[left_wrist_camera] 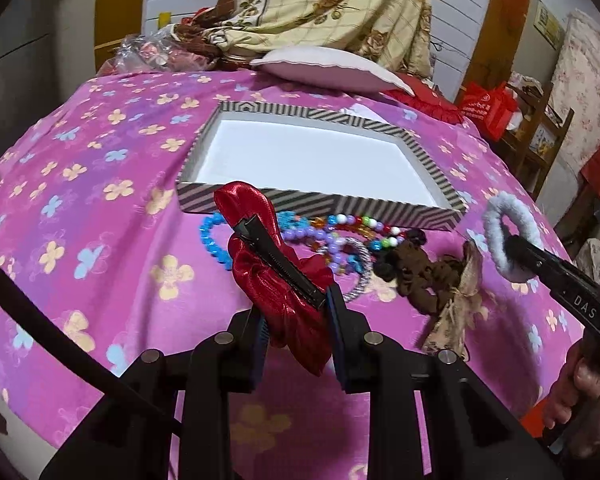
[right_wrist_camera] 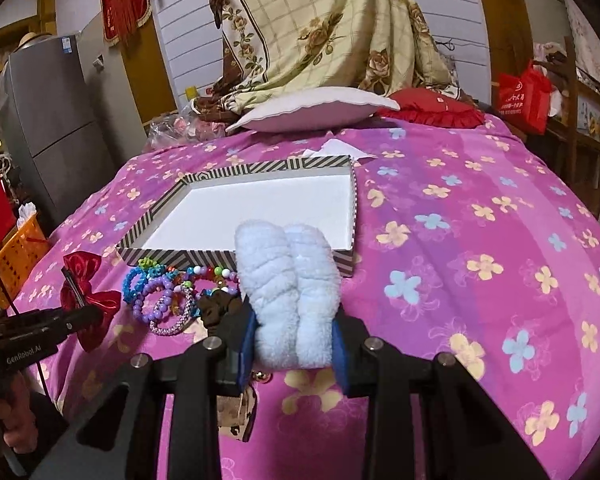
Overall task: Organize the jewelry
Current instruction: 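Grasp the red bow clip with the left tool while the right tool holds the white scrunchie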
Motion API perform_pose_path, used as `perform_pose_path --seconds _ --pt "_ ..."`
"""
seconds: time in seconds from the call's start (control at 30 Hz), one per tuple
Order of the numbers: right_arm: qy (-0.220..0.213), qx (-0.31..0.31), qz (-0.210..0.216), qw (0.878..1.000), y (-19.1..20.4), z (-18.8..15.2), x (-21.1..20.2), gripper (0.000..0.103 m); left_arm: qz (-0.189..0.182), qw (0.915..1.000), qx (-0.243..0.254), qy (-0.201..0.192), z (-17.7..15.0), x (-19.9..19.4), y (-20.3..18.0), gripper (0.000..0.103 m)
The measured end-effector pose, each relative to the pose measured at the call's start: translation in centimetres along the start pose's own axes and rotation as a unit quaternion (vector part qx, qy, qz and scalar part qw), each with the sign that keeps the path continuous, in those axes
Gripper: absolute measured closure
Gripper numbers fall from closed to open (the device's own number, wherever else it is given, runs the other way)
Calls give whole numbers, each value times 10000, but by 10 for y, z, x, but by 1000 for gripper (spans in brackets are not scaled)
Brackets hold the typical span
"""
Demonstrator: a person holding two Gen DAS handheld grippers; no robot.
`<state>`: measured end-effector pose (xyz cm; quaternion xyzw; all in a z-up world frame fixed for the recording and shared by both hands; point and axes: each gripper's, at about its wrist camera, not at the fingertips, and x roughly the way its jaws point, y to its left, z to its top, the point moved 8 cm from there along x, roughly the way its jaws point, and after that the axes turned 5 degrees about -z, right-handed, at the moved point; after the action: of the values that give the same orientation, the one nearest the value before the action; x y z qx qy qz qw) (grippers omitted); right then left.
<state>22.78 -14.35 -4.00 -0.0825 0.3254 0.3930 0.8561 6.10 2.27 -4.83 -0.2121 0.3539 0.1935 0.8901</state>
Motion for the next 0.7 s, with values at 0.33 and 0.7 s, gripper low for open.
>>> perform_pose_path --seconds 0.33,0.7 --pt "-15 -27 -35 10000 3 -1 -2 70 47 9999 90 45 -2 3 -7 103" --pt "109 -44 -144 9998 2 -5 3 70 181 9997 129 81 -7 11 2 103"
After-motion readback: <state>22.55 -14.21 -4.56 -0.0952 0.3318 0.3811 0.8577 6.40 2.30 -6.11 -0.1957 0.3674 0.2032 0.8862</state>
